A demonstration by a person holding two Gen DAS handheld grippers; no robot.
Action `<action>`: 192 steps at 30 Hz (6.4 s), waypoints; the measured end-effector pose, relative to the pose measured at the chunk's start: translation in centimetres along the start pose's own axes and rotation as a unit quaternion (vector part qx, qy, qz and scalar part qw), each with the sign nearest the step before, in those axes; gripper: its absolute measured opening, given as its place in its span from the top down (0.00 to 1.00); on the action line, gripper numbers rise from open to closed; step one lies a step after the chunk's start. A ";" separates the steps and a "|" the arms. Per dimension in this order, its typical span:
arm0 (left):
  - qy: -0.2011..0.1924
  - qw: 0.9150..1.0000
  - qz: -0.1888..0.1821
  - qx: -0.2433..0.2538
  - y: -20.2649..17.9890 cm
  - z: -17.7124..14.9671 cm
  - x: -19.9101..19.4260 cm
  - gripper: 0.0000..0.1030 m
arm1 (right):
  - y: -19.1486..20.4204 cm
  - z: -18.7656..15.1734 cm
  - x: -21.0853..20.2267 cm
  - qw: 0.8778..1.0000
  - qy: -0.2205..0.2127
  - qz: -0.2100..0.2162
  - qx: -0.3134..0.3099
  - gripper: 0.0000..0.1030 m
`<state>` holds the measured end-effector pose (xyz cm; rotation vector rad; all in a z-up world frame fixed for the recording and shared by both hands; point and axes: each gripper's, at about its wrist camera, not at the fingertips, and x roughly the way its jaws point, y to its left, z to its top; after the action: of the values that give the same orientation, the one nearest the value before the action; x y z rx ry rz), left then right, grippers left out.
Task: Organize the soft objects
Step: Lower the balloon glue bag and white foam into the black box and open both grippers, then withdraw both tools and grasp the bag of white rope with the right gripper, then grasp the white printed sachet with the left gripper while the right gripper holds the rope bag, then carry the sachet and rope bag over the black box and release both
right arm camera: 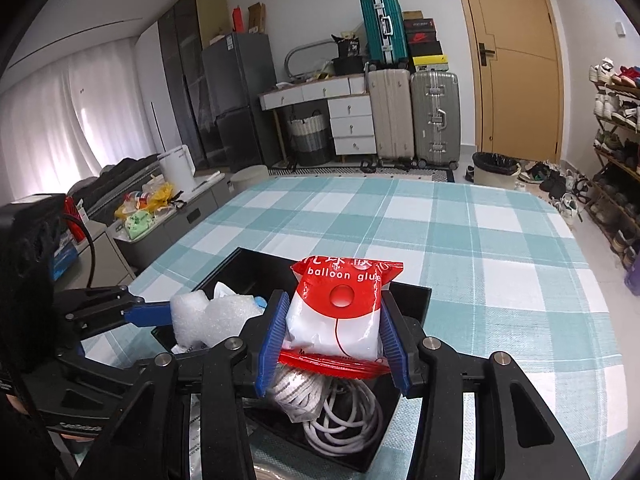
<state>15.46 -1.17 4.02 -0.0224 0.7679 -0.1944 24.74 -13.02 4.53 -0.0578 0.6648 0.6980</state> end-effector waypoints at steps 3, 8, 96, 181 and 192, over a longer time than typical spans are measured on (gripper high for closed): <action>0.000 1.000 -0.013 -0.001 0.2 0.1 -0.2 0.38 | -0.1 0.0 0.3 1.000 0.007 0.000 -0.006 0.51; -0.014 1.000 -0.011 0.013 -0.4 0.1 -0.9 0.23 | -0.3 -0.2 -0.7 1.000 -0.004 -0.010 -0.014 0.25; -0.008 1.000 0.023 -0.010 1.1 -7.0 -2.6 0.00 | 4.8 -10.8 -2.2 0.981 0.156 0.053 -0.099 0.53; -0.064 0.998 -0.003 -0.005 0.3 -2.0 -5.4 0.64 | 1.7 -2.1 -10.6 0.997 -0.067 0.042 -0.001 0.57; -0.051 0.999 -0.004 -0.008 0.3 -0.2 -1.6 0.64 | 1.6 -1.6 -8.9 0.998 -0.051 0.038 -0.007 0.57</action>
<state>14.21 -0.53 4.97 -0.0510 0.6672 -0.1927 17.84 -17.36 8.73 -0.0096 0.5662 0.7737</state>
